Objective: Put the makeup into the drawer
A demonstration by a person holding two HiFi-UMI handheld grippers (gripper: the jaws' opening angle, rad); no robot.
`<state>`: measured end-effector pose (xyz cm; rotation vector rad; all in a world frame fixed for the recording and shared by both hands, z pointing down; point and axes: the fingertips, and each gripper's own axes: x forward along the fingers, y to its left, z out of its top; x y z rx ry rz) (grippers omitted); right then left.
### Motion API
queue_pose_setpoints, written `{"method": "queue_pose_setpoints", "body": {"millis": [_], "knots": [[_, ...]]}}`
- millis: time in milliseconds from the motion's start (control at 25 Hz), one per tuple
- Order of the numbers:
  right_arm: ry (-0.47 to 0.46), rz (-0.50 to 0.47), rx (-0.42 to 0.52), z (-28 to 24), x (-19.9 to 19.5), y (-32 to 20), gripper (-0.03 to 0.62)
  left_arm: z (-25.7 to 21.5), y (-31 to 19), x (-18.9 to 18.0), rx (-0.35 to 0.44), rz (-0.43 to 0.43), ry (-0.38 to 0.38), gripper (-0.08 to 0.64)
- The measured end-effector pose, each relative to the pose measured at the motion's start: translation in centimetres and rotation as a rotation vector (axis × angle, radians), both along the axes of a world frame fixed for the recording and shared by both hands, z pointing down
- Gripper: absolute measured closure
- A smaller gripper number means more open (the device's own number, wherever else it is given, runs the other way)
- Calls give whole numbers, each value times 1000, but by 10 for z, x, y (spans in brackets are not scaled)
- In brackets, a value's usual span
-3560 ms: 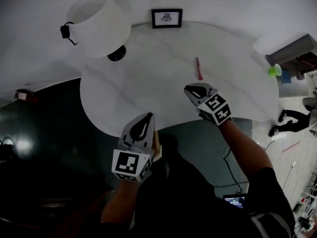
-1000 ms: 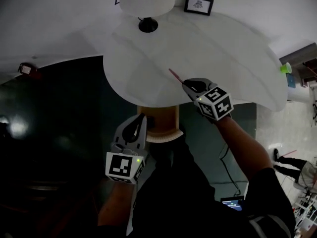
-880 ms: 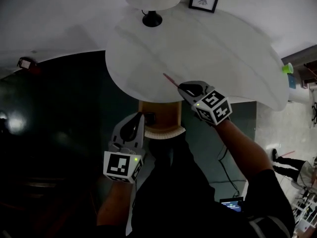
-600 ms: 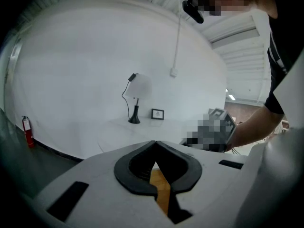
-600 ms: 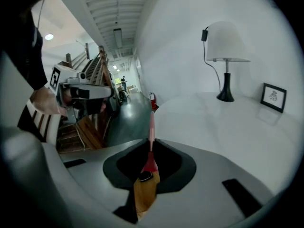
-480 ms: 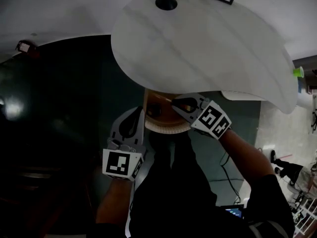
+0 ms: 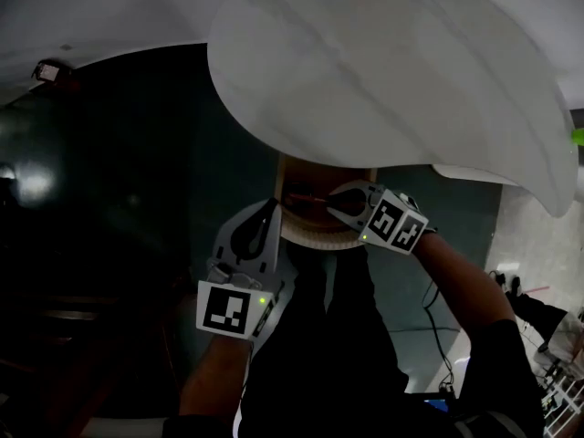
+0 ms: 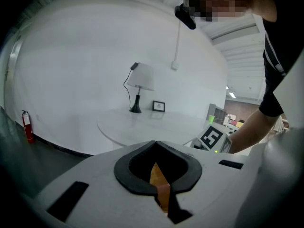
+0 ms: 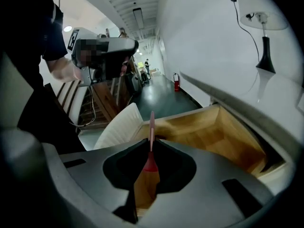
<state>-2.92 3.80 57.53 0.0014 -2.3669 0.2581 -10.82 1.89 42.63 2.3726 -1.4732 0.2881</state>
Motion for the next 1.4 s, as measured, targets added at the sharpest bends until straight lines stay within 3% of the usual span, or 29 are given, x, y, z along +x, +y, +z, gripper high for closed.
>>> {"method": "queue_pose_setpoints", "body": {"millis": [200, 520, 760, 960, 1200, 1400], "knots": [[83, -111, 13, 37, 0, 10, 546, 16, -1, 4, -16, -10, 17, 549], [227, -242, -87, 60, -2, 29, 545, 23, 7, -8, -39, -40, 27, 549], [255, -252, -114, 66, -3, 32, 540, 19, 12, -19, -36, -63, 21, 549], [212, -212, -99, 48, -10, 24, 529, 11, 12, -22, -27, -69, 21, 549], [108, -163, 14, -19, -23, 14, 529, -23, 15, -19, -19, -49, 16, 549], [-9, -69, 85, -83, -37, 16, 531, -71, 22, -12, 29, -10, 95, 549]]}}
